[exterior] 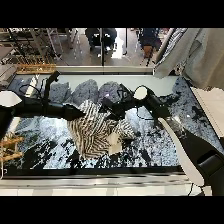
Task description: Fold the clothes and pants, and hang the long-sleeved shirts on hangers.
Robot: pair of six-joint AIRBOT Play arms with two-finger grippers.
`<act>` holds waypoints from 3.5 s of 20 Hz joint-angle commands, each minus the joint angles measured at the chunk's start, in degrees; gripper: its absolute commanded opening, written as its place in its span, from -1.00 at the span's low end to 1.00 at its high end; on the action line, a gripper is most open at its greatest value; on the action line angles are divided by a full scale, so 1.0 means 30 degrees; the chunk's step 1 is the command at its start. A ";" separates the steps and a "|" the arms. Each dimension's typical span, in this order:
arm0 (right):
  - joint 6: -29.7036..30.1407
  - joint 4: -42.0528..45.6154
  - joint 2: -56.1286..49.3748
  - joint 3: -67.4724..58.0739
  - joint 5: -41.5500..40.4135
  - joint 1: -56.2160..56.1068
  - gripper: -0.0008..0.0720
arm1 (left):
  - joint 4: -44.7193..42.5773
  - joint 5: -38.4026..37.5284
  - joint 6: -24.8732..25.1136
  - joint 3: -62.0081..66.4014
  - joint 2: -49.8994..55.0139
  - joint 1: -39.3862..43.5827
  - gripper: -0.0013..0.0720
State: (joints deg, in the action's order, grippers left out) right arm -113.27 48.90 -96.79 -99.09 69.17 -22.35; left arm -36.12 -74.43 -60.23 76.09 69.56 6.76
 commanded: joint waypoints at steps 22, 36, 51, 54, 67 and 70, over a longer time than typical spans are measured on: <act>0.0117 0.8007 0.0597 -0.0736 0.4648 -0.2375 -0.86 | 0.1523 -0.0044 0.0947 -0.0007 -0.1064 0.0408 -0.90; 0.1982 1.0229 0.4590 -0.6783 -0.9704 -0.0772 -0.87 | 0.6535 0.7475 0.0933 0.5413 -0.1188 -0.2535 -0.91; 1.0710 0.9304 0.4087 -0.4707 0.4473 -0.1158 -0.87 | -0.2463 0.3446 -0.2404 -0.3410 -0.2601 -0.0845 0.82; 1.1089 0.9391 0.4087 -0.4707 0.4860 -0.1472 -0.87 | -0.2783 0.0831 -0.1741 -0.3395 -0.2681 -0.4284 0.81; 1.0797 0.9377 0.3993 -0.4707 0.1515 -0.3279 -0.87 | -1.7238 0.4510 -0.7956 -0.7082 -0.4095 -1.8702 0.63; 1.0797 0.9442 0.3993 -0.4707 0.1581 -0.3279 -0.87 | -1.7311 0.7329 -0.8357 -0.7490 -0.2863 -1.8702 0.63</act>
State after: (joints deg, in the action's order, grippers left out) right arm -80.90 76.97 -84.77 -113.23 74.59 -31.99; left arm -85.73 -61.28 -83.74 55.55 58.46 -48.03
